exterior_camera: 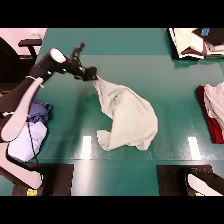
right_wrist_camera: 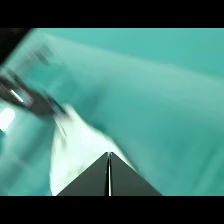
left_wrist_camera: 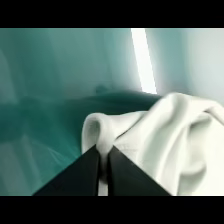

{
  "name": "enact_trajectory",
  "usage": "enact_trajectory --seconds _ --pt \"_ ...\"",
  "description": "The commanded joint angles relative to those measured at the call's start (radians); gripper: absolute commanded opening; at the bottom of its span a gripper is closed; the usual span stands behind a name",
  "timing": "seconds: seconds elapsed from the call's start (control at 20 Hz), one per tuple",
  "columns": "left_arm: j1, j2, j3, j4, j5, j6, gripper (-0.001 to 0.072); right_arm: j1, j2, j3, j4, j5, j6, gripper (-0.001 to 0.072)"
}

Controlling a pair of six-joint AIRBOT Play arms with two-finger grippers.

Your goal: Fold the shirts.

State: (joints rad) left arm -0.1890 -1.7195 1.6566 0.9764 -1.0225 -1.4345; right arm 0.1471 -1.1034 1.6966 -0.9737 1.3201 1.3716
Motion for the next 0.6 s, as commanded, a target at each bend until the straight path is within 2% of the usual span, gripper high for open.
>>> enact_trajectory --seconds 0.0,0.2,0.3,0.4,0.55 --pt "0.069 0.119 0.053 0.175 -0.022 0.002 0.0027 -0.036 0.046 -0.192 -0.024 0.039 0.019 0.0016" --pt "0.119 0.187 0.053 0.243 -0.076 0.002 0.0027 -0.055 0.105 -0.597 -0.021 -0.053 0.057 0.0036" --pt "0.123 0.186 0.052 0.248 -0.112 0.002 0.0027 -0.055 0.096 -0.790 0.028 -0.093 0.057 0.0579" --pt "0.123 0.186 0.052 0.242 -0.114 0.002 0.0027 -0.043 0.043 -0.935 0.150 -0.148 0.040 0.0594" --pt "0.123 0.186 0.052 0.243 -0.116 -0.005 0.0027 0.060 -0.076 -1.016 0.332 -0.273 -0.077 0.0593"
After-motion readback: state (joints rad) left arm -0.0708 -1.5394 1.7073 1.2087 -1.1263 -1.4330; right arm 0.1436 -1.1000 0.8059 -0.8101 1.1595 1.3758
